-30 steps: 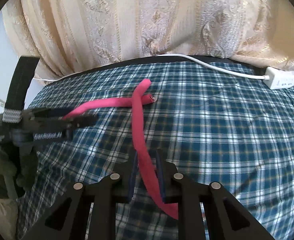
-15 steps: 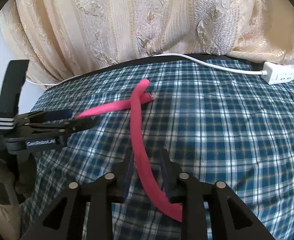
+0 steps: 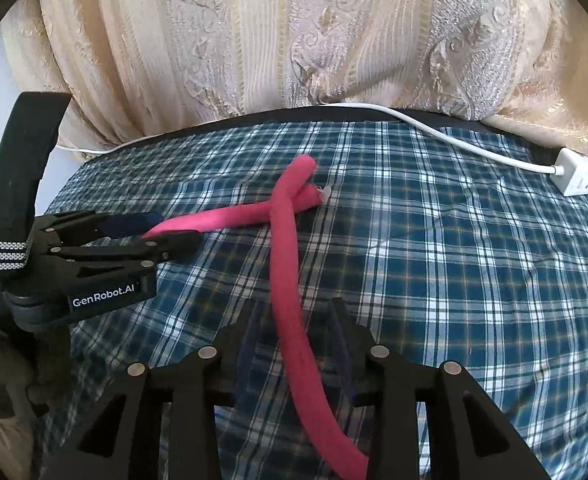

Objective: Organize objects
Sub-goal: 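Close the left tool on the other pink rod while the right tool holds its rod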

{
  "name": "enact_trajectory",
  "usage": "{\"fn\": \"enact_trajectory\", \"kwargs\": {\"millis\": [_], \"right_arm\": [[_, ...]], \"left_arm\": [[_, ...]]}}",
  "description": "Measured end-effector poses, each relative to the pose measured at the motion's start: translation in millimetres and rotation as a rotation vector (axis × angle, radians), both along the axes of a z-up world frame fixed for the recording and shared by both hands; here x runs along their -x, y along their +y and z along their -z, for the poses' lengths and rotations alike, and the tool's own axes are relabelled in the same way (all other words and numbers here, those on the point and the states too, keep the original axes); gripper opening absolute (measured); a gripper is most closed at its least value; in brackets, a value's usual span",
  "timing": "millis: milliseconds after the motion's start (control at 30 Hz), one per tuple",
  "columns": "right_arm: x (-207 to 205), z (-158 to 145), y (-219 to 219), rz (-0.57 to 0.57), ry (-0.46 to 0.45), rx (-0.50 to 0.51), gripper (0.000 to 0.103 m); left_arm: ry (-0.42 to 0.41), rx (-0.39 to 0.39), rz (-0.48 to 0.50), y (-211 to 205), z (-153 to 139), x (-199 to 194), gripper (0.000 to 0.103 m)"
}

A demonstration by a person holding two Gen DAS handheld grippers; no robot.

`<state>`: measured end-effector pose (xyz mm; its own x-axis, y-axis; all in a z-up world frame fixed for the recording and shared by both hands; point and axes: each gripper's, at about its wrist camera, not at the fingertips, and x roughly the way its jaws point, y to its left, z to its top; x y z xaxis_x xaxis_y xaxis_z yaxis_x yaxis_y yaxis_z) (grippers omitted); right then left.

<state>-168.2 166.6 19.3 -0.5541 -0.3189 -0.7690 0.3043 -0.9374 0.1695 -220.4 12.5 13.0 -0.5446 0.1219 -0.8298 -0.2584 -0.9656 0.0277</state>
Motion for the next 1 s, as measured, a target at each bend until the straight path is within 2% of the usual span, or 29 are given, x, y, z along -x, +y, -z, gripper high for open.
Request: {"fn": "enact_trajectory", "kwargs": {"millis": [33, 133, 233, 267, 533, 1000], "right_arm": [[0.0, 0.0, 0.1, 0.002, 0.004, -0.007, 0.034], [-0.5, 0.3, 1.0, 0.005, 0.004, -0.014, 0.018], [-5.9, -4.4, 8.7, 0.024, 0.016, -0.005, 0.015], [-8.1, -6.6, 11.8, 0.030, 0.020, 0.002, 0.015], [-33.5, -21.2, 44.2, 0.089, 0.048, 0.052, 0.015], [-75.9, -34.4, 98.6, 0.188, 0.071, 0.123, 0.015]], "left_arm": [[0.002, 0.005, 0.006, 2.7, -0.1, -0.8, 0.042], [0.008, 0.020, 0.022, 10.5, -0.8, -4.6, 0.033], [0.007, 0.020, 0.029, 16.6, -1.0, -9.9, 0.017], [0.004, 0.016, 0.028, 17.8, -1.1, -11.5, 0.015], [-0.004, -0.055, -0.016, 15.7, -9.8, -28.1, 0.014], [0.026, -0.127, 0.063, 62.5, -39.4, -78.2, 0.014]]}}
